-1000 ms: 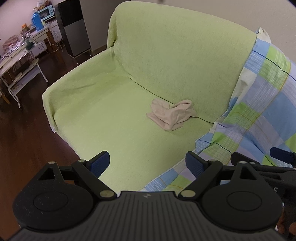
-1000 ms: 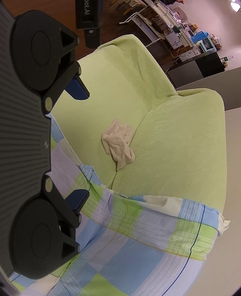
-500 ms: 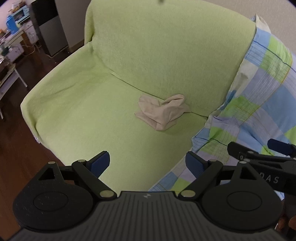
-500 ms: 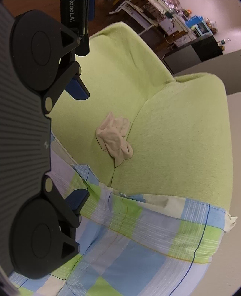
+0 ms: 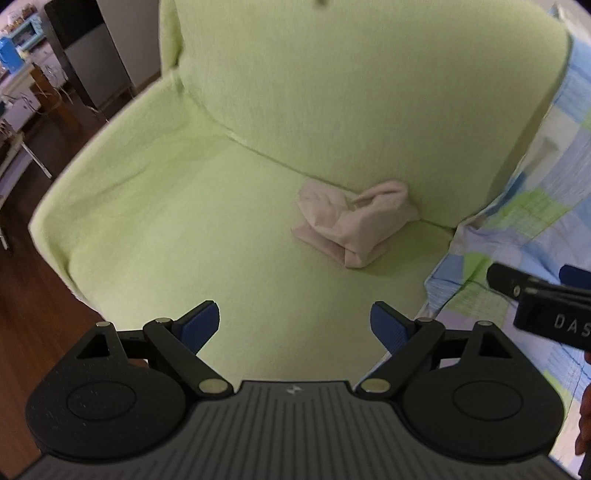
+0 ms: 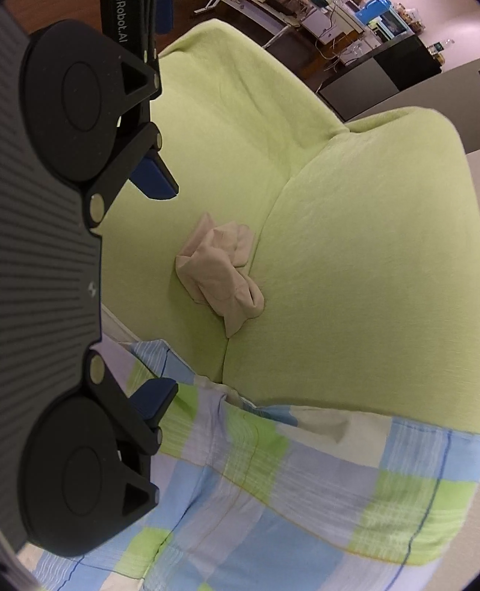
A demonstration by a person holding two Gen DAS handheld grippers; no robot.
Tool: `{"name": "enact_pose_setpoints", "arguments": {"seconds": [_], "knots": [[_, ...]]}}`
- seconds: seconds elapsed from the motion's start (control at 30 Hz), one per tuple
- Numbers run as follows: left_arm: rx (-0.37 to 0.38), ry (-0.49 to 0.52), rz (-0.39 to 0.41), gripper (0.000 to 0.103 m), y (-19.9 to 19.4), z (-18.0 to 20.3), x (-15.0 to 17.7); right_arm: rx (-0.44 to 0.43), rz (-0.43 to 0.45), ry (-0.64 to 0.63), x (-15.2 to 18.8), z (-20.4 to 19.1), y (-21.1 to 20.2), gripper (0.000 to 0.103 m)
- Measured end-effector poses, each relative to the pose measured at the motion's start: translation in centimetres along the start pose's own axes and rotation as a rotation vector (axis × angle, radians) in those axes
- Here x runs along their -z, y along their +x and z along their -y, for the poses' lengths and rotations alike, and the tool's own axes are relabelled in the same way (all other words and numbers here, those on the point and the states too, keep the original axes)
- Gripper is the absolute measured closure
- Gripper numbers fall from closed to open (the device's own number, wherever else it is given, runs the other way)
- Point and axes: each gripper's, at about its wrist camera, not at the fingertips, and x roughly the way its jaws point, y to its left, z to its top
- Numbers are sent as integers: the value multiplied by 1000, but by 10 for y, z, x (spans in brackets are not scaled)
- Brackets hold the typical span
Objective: Fold clothes
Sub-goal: 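Grasp one corner of the beige cloth with the left gripper while the right gripper grasps another corner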
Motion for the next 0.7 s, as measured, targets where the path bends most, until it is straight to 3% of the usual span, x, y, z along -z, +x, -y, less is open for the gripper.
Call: {"name": "enact_pose_setpoints", "arguments": {"seconds": [0.1, 0.33, 0.47, 0.57, 0.7], "knots": [[36, 5, -71, 13, 52, -4, 4, 19, -26, 7, 10, 3, 37, 1], [55, 123, -84, 13, 147, -2, 17, 29, -152, 127, 50, 18, 128, 2], [67, 191, -92, 13, 201, 0, 25, 24, -179, 198, 68, 23, 174, 2], [88, 241, -73, 13, 234, 0, 18, 16, -179, 251, 68, 26, 202, 2], [136, 287, 1, 15, 265, -4, -24, 6, -82, 278, 47, 25, 235, 3]]}}
